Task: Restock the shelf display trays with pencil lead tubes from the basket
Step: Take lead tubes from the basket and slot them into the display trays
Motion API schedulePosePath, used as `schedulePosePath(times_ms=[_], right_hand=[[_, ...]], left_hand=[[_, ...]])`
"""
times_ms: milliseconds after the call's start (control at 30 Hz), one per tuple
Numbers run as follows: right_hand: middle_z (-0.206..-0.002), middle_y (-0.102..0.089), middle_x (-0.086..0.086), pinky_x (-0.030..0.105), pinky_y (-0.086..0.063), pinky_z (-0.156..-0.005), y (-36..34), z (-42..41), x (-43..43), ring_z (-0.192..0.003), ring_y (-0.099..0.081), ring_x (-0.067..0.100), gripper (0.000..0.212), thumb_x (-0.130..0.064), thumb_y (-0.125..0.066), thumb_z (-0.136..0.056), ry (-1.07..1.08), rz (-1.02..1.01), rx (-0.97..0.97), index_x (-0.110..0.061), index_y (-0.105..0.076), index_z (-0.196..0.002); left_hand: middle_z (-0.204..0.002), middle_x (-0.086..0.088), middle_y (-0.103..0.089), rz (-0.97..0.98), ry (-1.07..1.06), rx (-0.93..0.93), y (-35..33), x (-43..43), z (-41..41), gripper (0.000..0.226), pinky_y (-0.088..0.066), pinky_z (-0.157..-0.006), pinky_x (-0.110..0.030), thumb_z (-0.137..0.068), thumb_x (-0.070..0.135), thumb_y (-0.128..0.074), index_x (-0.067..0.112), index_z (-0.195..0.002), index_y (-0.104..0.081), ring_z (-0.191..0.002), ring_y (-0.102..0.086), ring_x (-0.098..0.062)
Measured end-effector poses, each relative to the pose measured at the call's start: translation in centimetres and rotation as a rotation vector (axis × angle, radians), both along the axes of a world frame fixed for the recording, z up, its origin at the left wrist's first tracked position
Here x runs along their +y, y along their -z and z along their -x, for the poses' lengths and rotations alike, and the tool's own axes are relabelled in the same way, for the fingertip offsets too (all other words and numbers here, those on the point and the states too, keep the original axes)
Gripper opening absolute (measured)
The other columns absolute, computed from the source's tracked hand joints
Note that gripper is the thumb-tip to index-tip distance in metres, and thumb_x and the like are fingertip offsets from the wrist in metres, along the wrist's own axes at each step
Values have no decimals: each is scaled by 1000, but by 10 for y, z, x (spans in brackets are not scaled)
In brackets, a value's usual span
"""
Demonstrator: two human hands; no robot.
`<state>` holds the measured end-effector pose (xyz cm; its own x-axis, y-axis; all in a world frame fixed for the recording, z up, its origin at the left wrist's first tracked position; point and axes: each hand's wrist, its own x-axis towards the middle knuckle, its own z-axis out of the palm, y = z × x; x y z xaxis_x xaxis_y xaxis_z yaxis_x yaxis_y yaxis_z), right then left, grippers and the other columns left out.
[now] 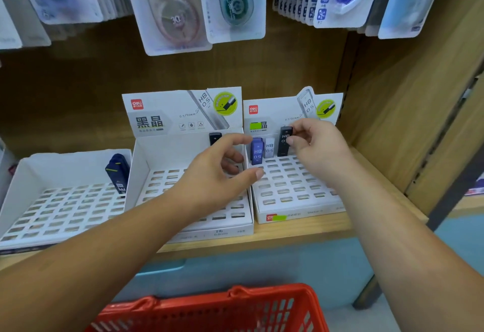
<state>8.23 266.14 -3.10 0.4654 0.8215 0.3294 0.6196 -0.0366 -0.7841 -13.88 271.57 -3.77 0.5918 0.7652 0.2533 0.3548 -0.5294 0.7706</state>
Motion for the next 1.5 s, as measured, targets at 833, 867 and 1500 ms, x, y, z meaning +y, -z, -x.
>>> schedulePosePath(times_ms=[833,867,1500], right_hand=[[-81,-71,-6,38,-59,-80,2,19,3,-82,-68,11,15,-35,-79,-90,216,-118,148,-22,-72,-85],[-81,-71,-7,38,-59,-81,0,21,4,-82,-67,10,14,-33,-78,-91,221,-102,134,-23,-71,-84],[-97,-78,14,42,-65,-67,48,149,-80,-87,-76,32,32,-40,-54,-105,-710,1427,-178,-11,-67,-98]], left_hand=[[-114,15,-64,90,-77,3,4,-14,-12,111,-58,-91,-29,-69,30,-95,53,-151,-24,-105,-64,-4],[-116,15,-64,89,-75,15,3,-16,-12,110,-57,-91,-28,-71,32,-94,52,-153,-24,-106,-63,-4],[-65,7,-65,-131,323,102,122,-83,108,10,-50,-55,-28,-90,32,-71,23,-88,-69,-59,-62,-9]])
